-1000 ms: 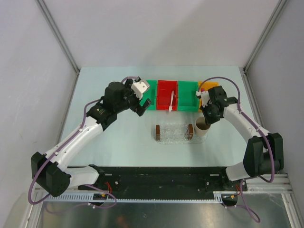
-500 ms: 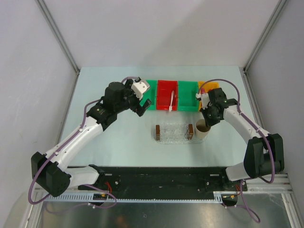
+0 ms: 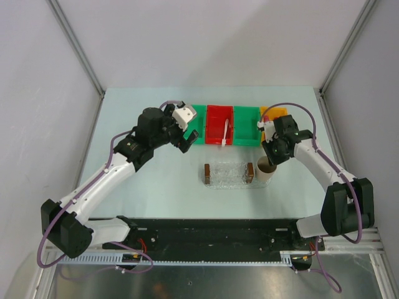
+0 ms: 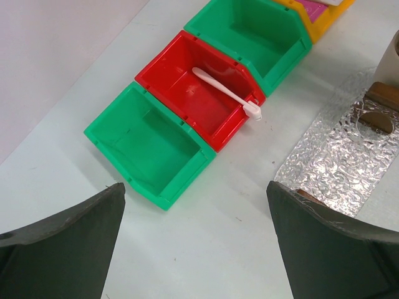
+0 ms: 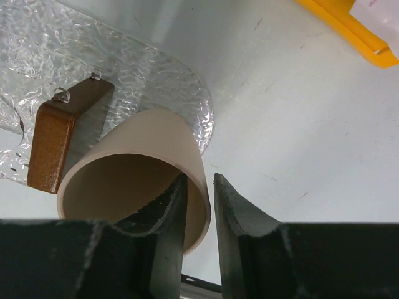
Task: Prepare toiletry sets of a toothbrush and toothpaste on the tray
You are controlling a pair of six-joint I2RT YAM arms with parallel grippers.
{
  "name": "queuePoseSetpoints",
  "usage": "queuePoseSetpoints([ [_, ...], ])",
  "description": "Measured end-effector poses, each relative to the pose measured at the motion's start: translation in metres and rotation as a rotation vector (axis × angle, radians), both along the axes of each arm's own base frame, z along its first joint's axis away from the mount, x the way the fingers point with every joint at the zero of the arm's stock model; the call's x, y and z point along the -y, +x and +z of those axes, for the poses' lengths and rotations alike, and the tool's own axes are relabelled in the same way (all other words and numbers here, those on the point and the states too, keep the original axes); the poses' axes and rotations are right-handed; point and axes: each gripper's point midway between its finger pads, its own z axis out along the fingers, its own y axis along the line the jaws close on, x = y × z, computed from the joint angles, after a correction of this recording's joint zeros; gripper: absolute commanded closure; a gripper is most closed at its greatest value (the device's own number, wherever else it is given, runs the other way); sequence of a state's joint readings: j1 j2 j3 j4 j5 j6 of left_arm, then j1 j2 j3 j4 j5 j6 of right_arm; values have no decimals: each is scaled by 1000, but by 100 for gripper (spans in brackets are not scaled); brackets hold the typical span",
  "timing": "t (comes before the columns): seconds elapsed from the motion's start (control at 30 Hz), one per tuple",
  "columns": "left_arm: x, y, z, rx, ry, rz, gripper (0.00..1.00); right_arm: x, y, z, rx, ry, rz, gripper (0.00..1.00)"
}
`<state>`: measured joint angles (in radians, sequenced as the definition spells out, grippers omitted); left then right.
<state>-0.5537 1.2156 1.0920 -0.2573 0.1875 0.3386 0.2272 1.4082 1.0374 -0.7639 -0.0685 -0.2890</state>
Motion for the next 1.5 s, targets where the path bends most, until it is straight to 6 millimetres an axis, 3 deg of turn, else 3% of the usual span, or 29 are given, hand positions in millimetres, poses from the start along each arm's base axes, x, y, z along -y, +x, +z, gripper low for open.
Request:
queuePoseSetpoints([
  [0.27, 0, 0, 0, 0, 0, 0, 0, 0, -1, 3, 13, -7, 2, 62],
  [0.37, 0, 0, 0, 0, 0, 0, 0, 2, 0, 11, 42, -8, -1, 51],
  [0.6, 1, 0, -2, -4, 1, -2, 0, 1, 5, 35, 122, 5, -6, 42],
  [0.9, 2, 1, -5, -14, 5, -3, 0, 0, 32, 81, 274, 47, -48, 40],
  [1.1, 2, 1, -5, -14, 5, -3, 0, 18, 64, 99, 372, 61, -157, 42],
  [1.23, 2, 1, -5, -14, 5, -3, 0, 28, 90, 92, 388, 70, -217, 44],
  [1.5, 2, 1, -6, -14, 6, -2, 0, 31, 126, 47, 317, 74, -258, 46],
])
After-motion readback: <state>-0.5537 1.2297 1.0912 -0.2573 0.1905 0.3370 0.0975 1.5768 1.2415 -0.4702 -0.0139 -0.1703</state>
